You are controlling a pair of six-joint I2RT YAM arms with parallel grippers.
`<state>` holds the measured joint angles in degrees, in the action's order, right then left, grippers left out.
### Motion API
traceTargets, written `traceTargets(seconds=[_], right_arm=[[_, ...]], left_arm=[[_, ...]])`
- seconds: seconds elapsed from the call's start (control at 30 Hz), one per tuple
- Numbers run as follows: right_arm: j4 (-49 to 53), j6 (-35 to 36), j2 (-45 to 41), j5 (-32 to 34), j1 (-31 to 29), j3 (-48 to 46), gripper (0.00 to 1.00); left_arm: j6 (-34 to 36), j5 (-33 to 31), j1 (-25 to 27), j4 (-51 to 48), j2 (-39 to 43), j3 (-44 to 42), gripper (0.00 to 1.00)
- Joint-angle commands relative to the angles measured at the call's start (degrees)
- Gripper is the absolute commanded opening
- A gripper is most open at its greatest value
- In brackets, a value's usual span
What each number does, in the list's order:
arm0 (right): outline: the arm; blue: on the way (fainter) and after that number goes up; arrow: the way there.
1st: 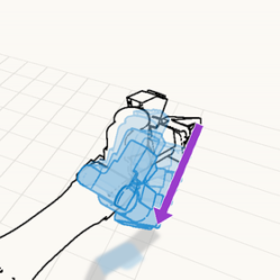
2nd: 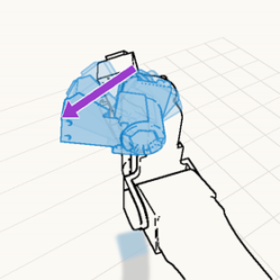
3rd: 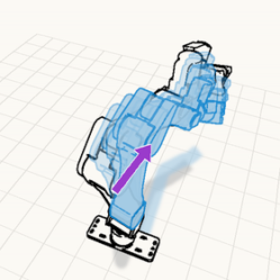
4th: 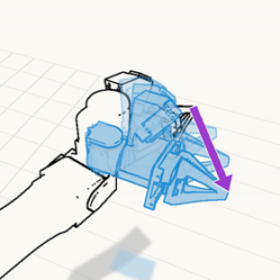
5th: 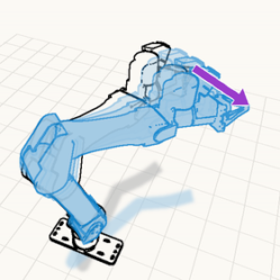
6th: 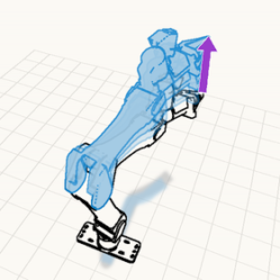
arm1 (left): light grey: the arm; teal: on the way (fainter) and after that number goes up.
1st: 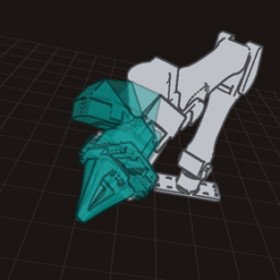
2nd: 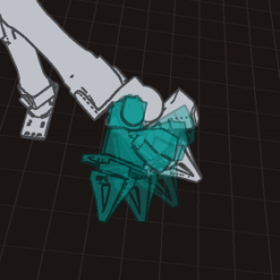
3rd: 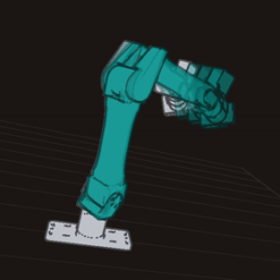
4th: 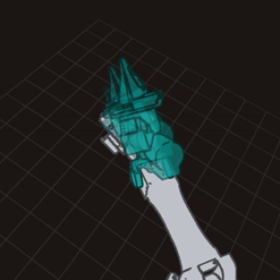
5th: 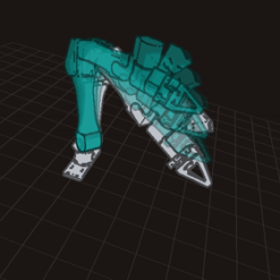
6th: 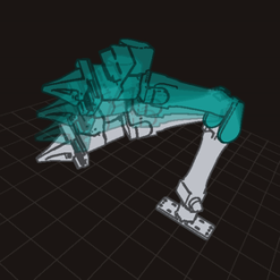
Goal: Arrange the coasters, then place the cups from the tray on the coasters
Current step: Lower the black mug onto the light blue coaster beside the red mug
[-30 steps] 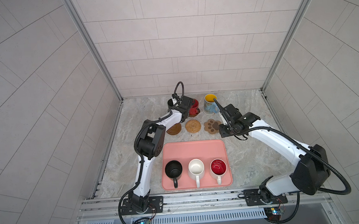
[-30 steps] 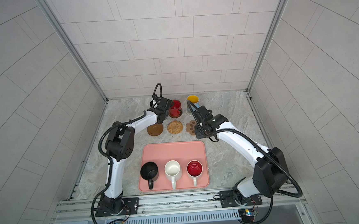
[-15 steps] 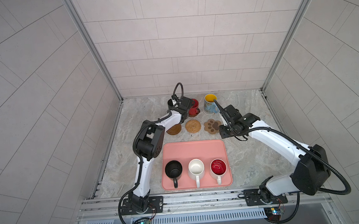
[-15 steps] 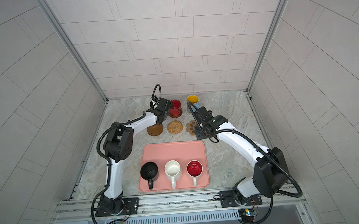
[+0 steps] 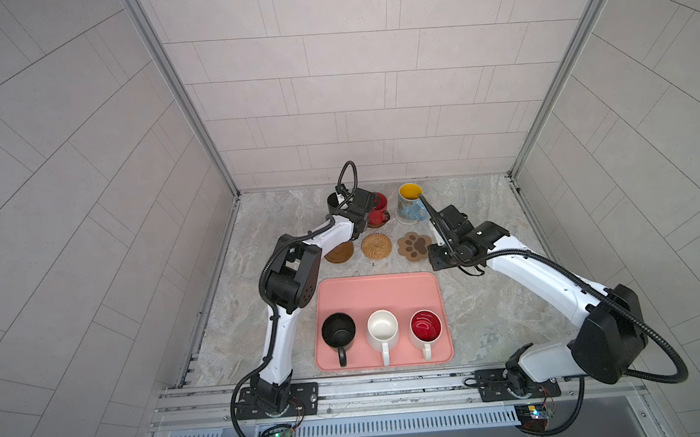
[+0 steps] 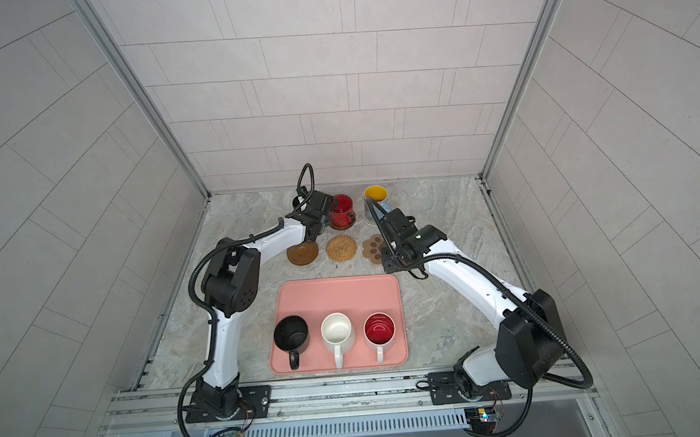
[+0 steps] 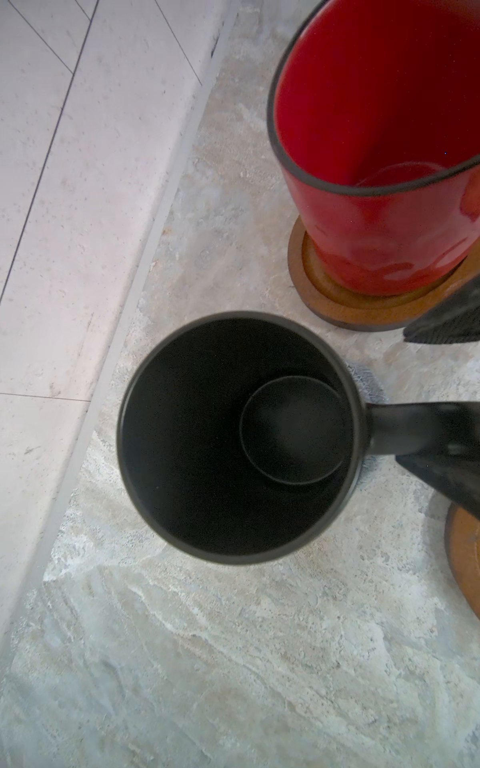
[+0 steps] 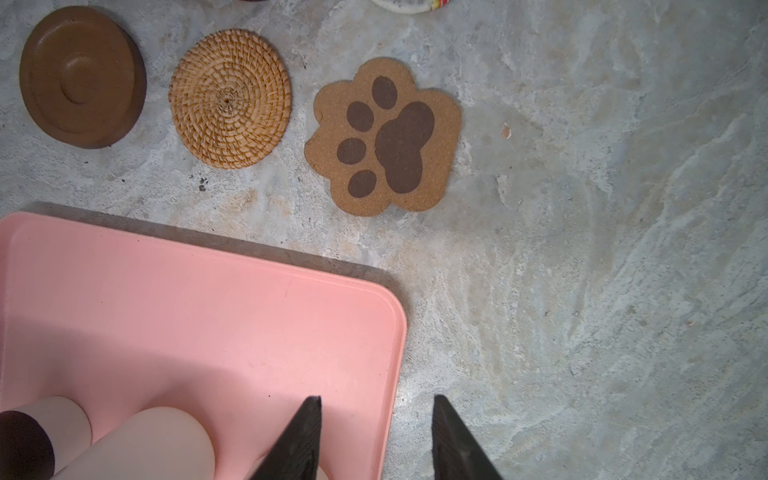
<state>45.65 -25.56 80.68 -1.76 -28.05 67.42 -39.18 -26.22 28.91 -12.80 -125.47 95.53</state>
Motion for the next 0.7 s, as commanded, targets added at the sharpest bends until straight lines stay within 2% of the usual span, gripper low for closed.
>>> traceTargets(seconds=[0.0, 0.3, 0.67], right_arm=[[0.9, -0.4, -1.6, 0.5, 0.2, -0.4, 0.46], [1.3, -0.6, -2.0, 0.6, 0.2, -0.1, 0.46], [2.1, -0.5, -3.2, 1.2, 0.2, 1.1, 0.46]], left_arm=[[-1.2, 0.0, 0.3, 1.3, 0.9, 1.2, 0.46], [-0.9, 0.6, 0.2, 1.4, 2.2, 0.1, 0.51], [0.2, 3.0, 0.3, 2.0, 9.5, -6.9, 0.56]])
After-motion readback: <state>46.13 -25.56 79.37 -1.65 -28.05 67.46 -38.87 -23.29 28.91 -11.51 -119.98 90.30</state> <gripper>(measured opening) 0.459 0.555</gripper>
